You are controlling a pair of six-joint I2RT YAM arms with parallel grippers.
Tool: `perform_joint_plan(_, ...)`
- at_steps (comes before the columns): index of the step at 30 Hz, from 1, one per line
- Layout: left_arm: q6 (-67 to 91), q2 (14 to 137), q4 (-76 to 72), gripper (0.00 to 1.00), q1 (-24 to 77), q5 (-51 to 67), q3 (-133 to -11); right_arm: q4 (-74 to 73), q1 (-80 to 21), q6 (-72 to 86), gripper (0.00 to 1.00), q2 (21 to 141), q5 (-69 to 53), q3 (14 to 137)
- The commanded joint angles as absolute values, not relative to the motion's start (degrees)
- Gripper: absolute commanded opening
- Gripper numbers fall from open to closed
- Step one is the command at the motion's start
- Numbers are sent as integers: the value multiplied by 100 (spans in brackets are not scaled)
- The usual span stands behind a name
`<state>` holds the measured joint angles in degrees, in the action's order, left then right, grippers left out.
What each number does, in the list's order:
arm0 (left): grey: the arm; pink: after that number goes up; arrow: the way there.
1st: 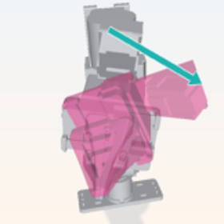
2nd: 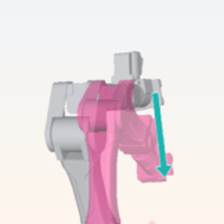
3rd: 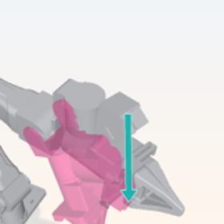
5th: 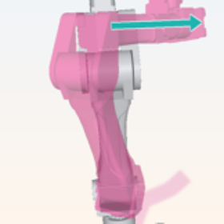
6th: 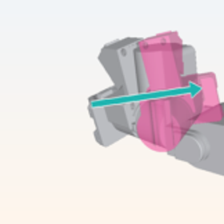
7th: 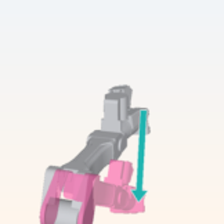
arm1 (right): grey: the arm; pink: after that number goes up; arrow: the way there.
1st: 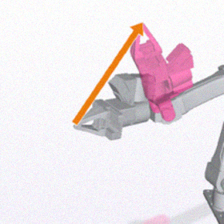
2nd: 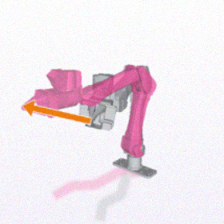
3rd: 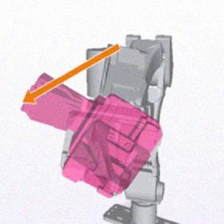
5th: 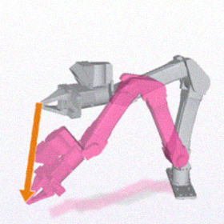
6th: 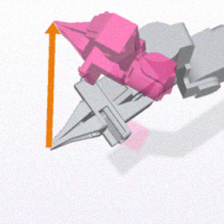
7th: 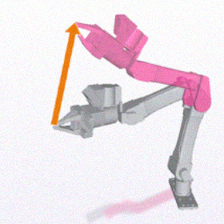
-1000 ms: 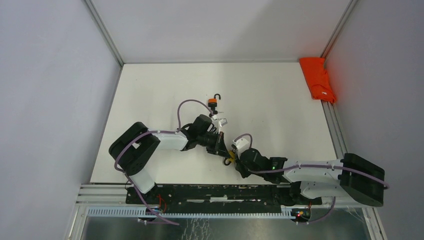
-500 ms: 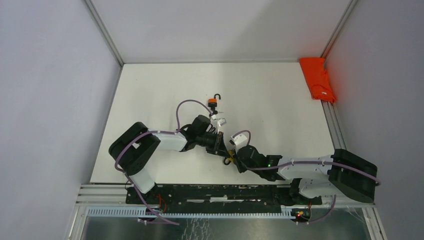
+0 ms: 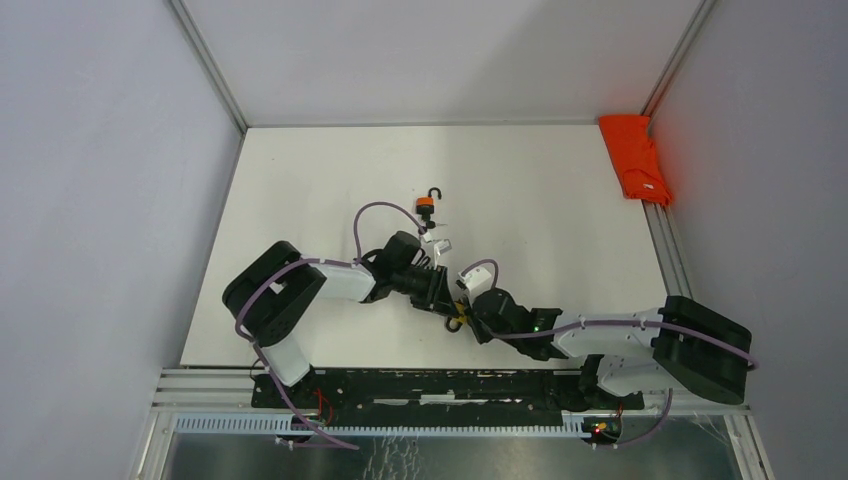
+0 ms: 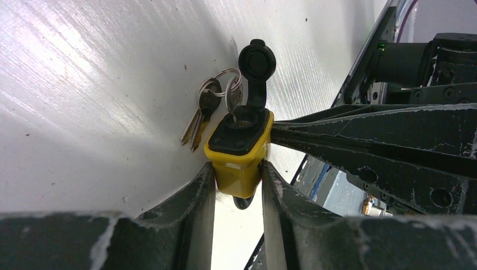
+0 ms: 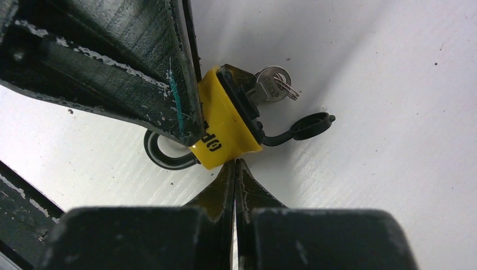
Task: Unlock with the key
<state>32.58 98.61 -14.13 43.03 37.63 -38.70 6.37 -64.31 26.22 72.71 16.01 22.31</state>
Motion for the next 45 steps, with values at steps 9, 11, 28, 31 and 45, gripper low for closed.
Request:
perform_joint_plan(9,3578,9756,-1567,32,4672,4000,-3664,1528,-6404,2701,0,7687,984,2552)
perform_joint_plan(11,3696,9717,-1695,30,4753,4056,-3677,1531,-6406,2684,0,7684,951,2582)
perform_joint_plan(28,4340,9322,-2232,18,5423,4264,-3979,1771,-6406,2767,0,7555,883,2372)
perform_joint_plan(31,4372,9259,-2272,18,5552,4300,-4034,1853,-6403,2773,0,7503,903,2309)
perform_joint_plan(45,4840,9439,-3055,38,5927,4577,-4179,2120,-6407,2781,0,7381,741,2154)
